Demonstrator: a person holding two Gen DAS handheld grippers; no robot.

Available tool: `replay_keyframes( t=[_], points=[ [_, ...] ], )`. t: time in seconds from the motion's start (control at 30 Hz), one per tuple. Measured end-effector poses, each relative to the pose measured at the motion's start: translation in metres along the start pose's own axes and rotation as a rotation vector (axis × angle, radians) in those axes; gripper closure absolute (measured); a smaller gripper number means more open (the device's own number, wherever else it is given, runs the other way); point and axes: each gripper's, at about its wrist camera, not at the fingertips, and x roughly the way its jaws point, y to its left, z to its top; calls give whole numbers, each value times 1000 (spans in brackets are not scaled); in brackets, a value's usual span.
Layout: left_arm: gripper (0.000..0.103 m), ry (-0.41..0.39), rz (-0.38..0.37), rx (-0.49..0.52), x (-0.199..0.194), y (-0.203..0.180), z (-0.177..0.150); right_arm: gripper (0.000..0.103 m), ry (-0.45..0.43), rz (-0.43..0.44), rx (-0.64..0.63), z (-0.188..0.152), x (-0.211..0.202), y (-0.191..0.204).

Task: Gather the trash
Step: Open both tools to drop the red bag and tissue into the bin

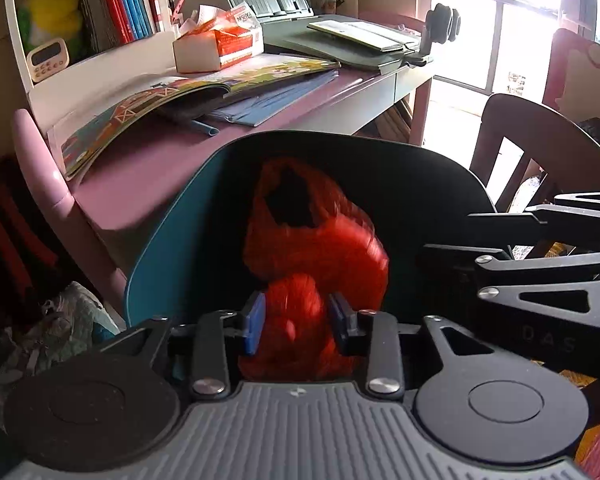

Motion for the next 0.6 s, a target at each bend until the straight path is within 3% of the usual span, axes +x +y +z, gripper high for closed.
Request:
replay_keyframes(
  t=[0.07, 0.23, 0.37, 0.6],
  points=[
    [47, -15, 10, -3, -4, 0, -1, 64, -3, 1, -3, -1, -4, 1],
    [46, -35, 0, -23, -17, 5, -2, 60, -24, -4, -17, 0, -18, 6],
    [38, -58, 1, -38, -33, 11, -6, 52, -45, 9, -25, 0, -33, 13],
    [36, -89, 3, -68, -69, 29, -19, 46, -76, 43, -60, -1, -62, 38]
  ],
)
